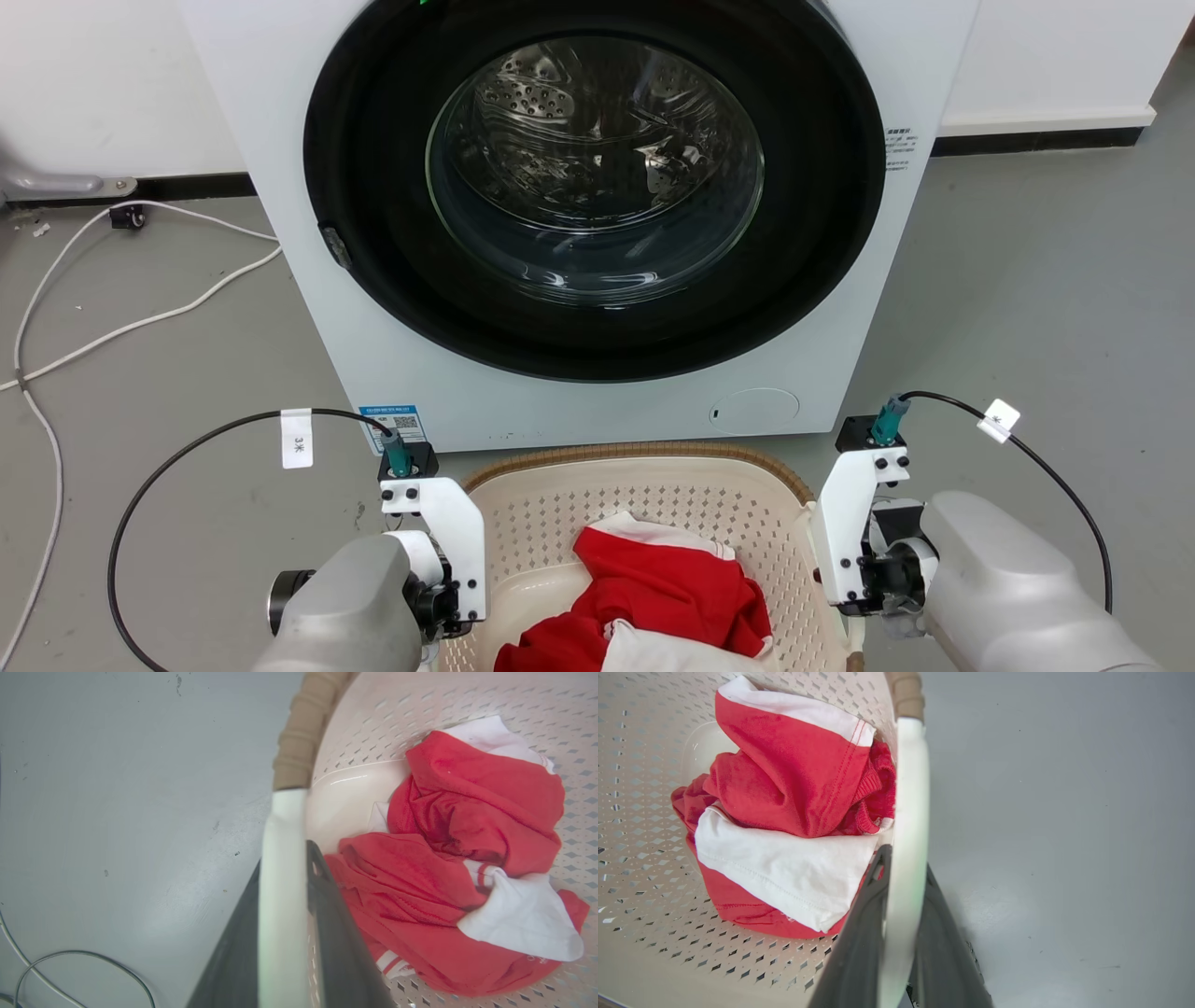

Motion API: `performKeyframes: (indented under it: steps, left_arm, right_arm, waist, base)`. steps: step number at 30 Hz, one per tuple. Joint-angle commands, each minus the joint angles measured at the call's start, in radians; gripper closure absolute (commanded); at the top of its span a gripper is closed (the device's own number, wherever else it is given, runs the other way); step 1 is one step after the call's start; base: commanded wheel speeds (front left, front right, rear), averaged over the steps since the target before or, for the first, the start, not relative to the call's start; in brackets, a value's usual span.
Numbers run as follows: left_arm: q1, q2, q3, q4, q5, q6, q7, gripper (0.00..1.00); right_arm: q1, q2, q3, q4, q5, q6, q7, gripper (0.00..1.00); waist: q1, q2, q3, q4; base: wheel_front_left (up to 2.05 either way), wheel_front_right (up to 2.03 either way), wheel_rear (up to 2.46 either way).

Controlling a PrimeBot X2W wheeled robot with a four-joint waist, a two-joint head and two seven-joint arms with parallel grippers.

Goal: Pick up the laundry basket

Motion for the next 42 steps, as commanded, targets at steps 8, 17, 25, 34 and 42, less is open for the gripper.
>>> performKeyframes:
  steps: [8, 17, 25, 34, 42]
  left_arm:
    - [0.012, -0.013, -0.006, -0.008, -0.009, -0.001, -0.008, 1.00]
    - [0.016, -0.016, -0.012, -0.008, -0.013, 0.000, -0.014, 1.00]
    - [0.015, -0.017, -0.017, -0.008, -0.018, 0.001, -0.014, 1.00]
    - [0.018, -0.017, -0.021, -0.008, -0.022, 0.001, -0.015, 1.00]
    - [0.018, -0.018, -0.024, -0.008, -0.025, 0.002, -0.017, 1.00]
  right_arm:
    - [-0.010, 0.011, 0.021, -0.004, 0.022, 0.011, -0.010, 1.00]
    - [-0.010, 0.011, 0.040, -0.002, 0.038, 0.011, -0.017, 1.00]
    - [-0.015, 0.011, 0.055, 0.000, 0.047, 0.011, -0.024, 1.00]
    - [-0.017, 0.014, 0.071, 0.005, 0.063, 0.011, -0.031, 1.00]
    - [-0.019, 0.016, 0.081, 0.009, 0.072, 0.011, -0.034, 1.00]
  waist:
    - [0.0000, -0.0001, 0.000, -0.002]
    - [0.0000, -0.0001, -0.001, -0.001]
    - [0.0000, -0.0001, -0.001, -0.001]
    - [0.0000, -0.0001, -0.002, -0.001]
    - [0.0000, -0.0001, -0.003, -0.001]
  base:
    - [0.00, 0.00, 0.00]
    - [0.00, 0.00, 0.00]
    - [0.00, 0.00, 0.00]
    - [0.00, 0.00, 0.00]
    - [0.00, 0.00, 0.00]
